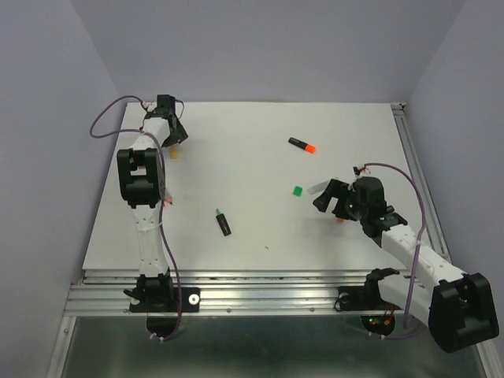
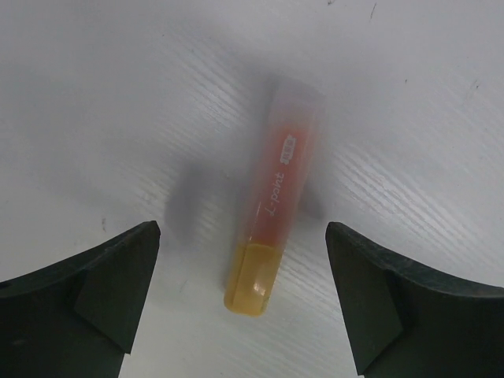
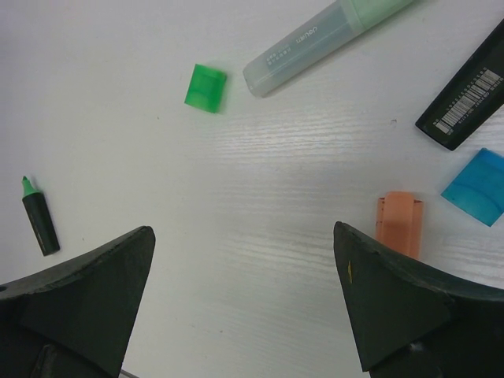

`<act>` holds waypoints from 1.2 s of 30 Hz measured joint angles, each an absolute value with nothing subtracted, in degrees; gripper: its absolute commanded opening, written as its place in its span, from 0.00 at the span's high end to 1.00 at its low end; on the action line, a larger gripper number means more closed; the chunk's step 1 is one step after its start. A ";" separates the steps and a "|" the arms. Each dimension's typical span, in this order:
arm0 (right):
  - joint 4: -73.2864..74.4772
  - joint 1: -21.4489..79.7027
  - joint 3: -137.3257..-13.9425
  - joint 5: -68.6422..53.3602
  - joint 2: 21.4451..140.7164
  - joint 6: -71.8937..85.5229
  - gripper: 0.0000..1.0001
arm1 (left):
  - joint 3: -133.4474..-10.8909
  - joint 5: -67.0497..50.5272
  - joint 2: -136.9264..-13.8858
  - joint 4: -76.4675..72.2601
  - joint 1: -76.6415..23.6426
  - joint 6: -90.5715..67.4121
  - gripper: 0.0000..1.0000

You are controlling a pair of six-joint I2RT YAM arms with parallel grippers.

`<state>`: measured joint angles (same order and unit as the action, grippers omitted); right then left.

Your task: Open the pen caps

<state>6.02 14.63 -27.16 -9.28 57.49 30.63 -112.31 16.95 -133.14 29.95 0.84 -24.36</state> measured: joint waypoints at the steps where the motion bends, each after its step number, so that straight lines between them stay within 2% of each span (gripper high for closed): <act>1: 6.02 14.63 -27.16 -9.28 57.43 30.61 0.00 | -112.92 16.67 -134.08 30.20 0.73 -23.99 0.03; 4: 6.02 14.63 -27.16 -9.28 57.36 30.61 0.00 | -116.75 16.45 -137.36 31.07 0.75 -23.31 0.12; 7: 6.02 14.63 -27.16 -9.28 57.34 30.61 0.00 | -121.62 16.69 -139.92 31.77 0.86 -22.79 0.28; 10: 6.02 14.63 -27.16 -9.28 57.34 30.61 0.00 | -124.44 16.53 -142.02 32.21 0.89 -22.57 0.37; 14: 6.02 14.63 -27.16 -9.26 57.21 30.61 0.00 | -125.08 15.79 -142.45 32.03 0.80 -22.04 0.56; 17: 6.02 14.63 -27.16 -9.23 56.88 30.63 0.00 | -124.44 14.76 -142.45 30.85 0.78 -21.34 0.94; 18: 6.02 14.63 -27.16 -9.23 56.82 30.61 0.00 | -124.07 14.72 -142.28 30.33 0.80 -21.21 1.00; 25: 6.00 14.63 -27.16 -9.85 56.14 31.27 0.00 | -115.46 13.02 -137.91 24.27 0.93 -20.99 1.00; 30: 5.06 14.63 -26.63 -12.60 54.65 33.30 0.00 | -98.24 8.88 -127.02 19.03 1.19 -22.15 1.00; 36: 0.82 14.63 -25.12 -21.93 52.56 37.26 0.00 | -77.89 3.38 -108.55 12.93 -0.34 -26.13 1.00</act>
<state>0.82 14.63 -25.12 -21.93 52.56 37.26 -77.89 3.38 -108.55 12.93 -0.34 -26.13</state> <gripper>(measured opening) 0.998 0.346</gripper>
